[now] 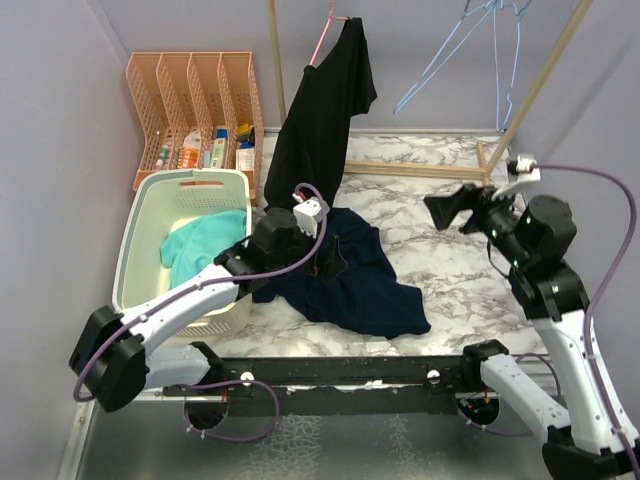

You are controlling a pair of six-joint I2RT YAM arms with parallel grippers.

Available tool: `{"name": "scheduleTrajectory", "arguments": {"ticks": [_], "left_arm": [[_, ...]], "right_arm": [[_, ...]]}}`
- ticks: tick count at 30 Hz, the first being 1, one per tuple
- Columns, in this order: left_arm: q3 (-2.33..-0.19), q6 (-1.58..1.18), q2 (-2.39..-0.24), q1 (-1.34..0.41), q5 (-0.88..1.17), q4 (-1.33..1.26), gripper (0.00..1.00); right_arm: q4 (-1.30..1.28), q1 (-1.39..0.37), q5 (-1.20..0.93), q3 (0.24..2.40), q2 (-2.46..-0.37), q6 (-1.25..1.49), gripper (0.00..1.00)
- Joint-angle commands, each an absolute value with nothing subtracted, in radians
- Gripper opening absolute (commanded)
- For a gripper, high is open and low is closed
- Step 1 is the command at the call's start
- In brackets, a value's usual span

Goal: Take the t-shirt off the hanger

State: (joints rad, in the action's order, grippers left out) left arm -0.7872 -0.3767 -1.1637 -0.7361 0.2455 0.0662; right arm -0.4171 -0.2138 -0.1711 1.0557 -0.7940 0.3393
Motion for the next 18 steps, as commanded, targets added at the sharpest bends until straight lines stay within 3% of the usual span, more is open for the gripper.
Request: {"name": "scheduleTrajectory", "arguments": {"ticks": [1,5,9,18], "left_arm": [[-0.794,-0.438,-1.279,-0.781,0.063,0.099,0.99],[-0.884,-0.455,-1.395,-0.851,-0.249,0.256,0.99],[-0.939,-0.479,-1.485,-0.89,-0.428,0.343,0.99],[-0.855,-0.523,-1.607,-0.908,-0.396,0.227,0.99]], "right_arm": [[-0.529,-0.209,-0.304,0.903,-0.634,0.431,1.0],[-0.534,-0.209,-0.346,0.812,-0.522,0.484,1.0],[-0.537,-0.208,-0.381,0.777,-0.474,0.506,1.0],[-0.557,-0.207,-0.422,0.73,-0.463,0.504,1.0]]}}
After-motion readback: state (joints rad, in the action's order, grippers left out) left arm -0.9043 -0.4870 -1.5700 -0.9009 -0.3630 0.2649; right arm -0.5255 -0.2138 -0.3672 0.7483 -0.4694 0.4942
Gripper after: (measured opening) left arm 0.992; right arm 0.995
